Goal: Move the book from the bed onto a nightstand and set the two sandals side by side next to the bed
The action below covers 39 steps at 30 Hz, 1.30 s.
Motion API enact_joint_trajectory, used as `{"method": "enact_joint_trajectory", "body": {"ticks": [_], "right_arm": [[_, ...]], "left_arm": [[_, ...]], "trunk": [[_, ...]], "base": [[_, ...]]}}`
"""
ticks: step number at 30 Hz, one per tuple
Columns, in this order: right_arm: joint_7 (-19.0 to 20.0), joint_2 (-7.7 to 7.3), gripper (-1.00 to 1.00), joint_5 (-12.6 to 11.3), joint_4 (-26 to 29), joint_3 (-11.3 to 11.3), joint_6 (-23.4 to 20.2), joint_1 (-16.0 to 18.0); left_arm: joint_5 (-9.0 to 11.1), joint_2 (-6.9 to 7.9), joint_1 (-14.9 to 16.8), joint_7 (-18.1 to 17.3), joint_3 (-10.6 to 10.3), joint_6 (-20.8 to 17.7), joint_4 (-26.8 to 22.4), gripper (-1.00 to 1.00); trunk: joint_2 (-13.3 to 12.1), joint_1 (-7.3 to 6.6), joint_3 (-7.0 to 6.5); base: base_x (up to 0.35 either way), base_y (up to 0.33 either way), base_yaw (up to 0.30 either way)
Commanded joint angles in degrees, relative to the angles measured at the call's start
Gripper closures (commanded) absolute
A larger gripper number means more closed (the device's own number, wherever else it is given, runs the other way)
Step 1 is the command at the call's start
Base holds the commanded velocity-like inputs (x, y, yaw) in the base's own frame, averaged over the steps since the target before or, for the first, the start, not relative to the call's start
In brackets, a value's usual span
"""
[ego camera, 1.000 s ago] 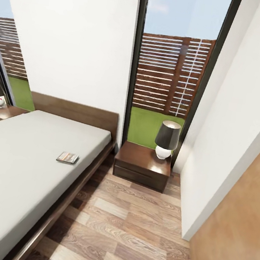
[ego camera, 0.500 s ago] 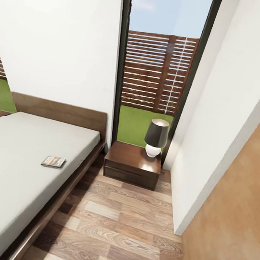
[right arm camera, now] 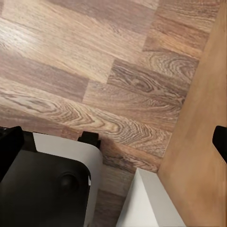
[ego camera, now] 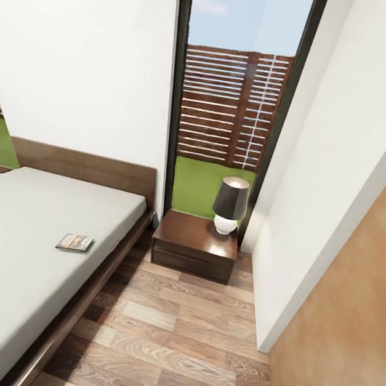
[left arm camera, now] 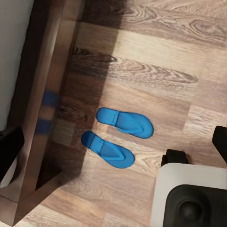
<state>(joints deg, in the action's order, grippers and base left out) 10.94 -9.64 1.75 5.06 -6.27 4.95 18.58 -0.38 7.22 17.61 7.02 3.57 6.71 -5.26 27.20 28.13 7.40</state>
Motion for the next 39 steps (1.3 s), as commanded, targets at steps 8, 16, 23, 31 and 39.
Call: {"method": "enact_joint_trajectory", "body": {"ticks": [8, 16, 23, 31, 39], "right_arm": [[0.04, -0.03, -1.00, 0.19, -0.05, -0.39, 0.23, 0.04], [0.04, -0.03, -1.00, 0.19, -0.05, -0.40, 0.23, 0.02], [0.04, -0.03, -1.00, 0.19, -0.05, -0.41, 0.25, 0.02], [0.04, -0.03, -1.00, 0.19, -0.05, -0.41, 0.24, 0.05], [0.04, -0.03, -1.00, 0.19, -0.05, -0.41, 0.25, 0.02]], "left_arm": [[-0.05, -0.03, 0.05, 0.01, 0.31, 0.23, 0.06, -1.00], [-0.13, -0.03, 0.05, 0.04, 0.30, 0.16, 0.07, -1.00], [-0.14, -0.02, 0.05, 0.03, 0.30, 0.15, 0.07, -1.00], [-0.15, -0.01, 0.05, 0.02, 0.24, 0.14, 0.07, -1.00], [-0.13, -0.01, 0.05, 0.01, 0.28, 0.14, 0.07, -1.00]], "trunk": [[0.10, 0.04, 0.10], [0.10, 0.04, 0.10], [0.10, 0.04, 0.10], [0.10, 0.04, 0.10], [0.10, 0.04, 0.10]], "base": [[0.103, -0.001, -0.003], [0.066, -0.115, -0.001], [0.054, -0.070, 0.000], [0.187, -0.019, 0.000], [0.261, 0.033, 0.000]]}}
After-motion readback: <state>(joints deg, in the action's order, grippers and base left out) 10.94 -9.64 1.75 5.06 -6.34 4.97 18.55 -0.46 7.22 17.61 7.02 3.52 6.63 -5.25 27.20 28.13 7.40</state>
